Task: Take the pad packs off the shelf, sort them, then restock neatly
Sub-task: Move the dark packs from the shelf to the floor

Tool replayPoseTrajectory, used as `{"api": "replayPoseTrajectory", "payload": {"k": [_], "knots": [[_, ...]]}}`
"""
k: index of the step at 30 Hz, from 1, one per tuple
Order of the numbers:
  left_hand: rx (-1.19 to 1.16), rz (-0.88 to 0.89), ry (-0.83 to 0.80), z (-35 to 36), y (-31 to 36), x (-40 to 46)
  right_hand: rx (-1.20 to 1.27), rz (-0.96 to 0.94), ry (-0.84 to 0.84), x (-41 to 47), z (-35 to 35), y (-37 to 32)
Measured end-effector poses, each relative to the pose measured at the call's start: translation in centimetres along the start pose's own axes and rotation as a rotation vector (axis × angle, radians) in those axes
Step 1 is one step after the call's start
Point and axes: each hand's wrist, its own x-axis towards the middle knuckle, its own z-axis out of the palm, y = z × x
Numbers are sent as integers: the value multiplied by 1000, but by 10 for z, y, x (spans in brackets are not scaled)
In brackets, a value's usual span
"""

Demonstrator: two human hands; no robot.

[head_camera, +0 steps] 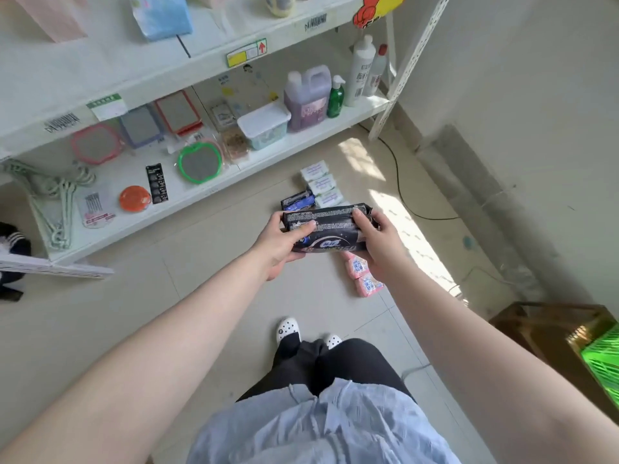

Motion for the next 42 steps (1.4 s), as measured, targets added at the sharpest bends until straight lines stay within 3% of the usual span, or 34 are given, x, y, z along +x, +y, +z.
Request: {"api": "replayPoseTrajectory", "payload": {"k": [9,17,33,38,42], "knots": [[-26,-34,165,-7,15,74,-28,206,5,86,24,-4],[116,-170,259,-10,-11,204,-160,313,-24,219,33,34],[172,-273,376,-86,-237,542,-328,237,85,519,69,311],[172,-285,389,-105,-272,606,-215,237,104,568,85,361],[183,-327,405,-112,-288,627,-28,402,252,564,103,391]]}}
